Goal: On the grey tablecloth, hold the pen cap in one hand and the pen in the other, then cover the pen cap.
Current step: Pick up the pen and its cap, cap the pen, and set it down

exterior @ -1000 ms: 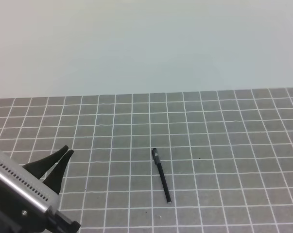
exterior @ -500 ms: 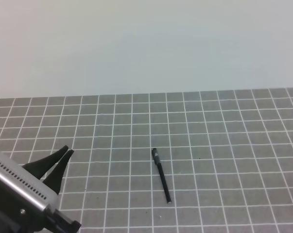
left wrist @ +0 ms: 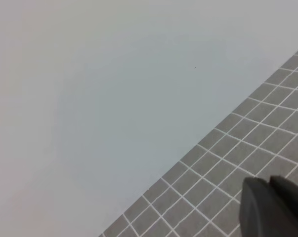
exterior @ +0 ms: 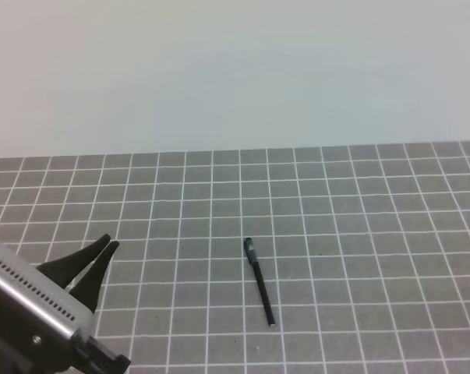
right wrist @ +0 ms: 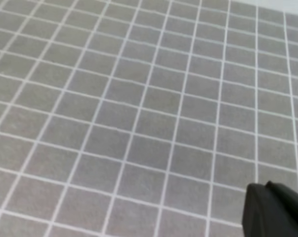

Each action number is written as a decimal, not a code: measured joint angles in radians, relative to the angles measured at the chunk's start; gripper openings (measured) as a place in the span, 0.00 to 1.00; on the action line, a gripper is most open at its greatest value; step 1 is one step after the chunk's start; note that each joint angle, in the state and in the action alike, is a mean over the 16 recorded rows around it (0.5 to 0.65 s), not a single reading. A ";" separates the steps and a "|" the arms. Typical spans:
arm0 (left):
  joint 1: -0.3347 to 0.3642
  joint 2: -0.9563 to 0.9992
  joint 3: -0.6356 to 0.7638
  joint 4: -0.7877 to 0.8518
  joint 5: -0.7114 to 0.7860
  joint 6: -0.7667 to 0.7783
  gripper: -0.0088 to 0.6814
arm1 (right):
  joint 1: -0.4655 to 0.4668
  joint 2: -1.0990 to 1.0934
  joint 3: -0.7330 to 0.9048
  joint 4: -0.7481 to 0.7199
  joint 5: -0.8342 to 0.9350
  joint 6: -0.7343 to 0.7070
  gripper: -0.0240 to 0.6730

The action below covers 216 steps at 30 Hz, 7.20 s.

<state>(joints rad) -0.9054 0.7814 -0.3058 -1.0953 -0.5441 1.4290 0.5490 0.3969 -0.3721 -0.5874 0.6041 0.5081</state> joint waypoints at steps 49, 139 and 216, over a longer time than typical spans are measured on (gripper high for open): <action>0.000 -0.002 -0.044 0.015 0.000 -0.476 0.01 | 0.000 0.000 0.000 -0.004 0.080 0.018 0.04; 0.809 -0.811 0.348 1.129 0.846 -1.564 0.01 | 0.000 0.000 0.000 -0.006 0.080 0.018 0.04; 0.809 -0.811 0.348 1.129 0.846 -1.550 0.01 | -0.580 -0.409 0.339 0.518 -0.263 -0.520 0.04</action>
<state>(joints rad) -0.0967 -0.0293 0.0418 0.0336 0.3017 -0.1211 -0.0314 -0.0117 -0.0335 -0.0698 0.3411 -0.0114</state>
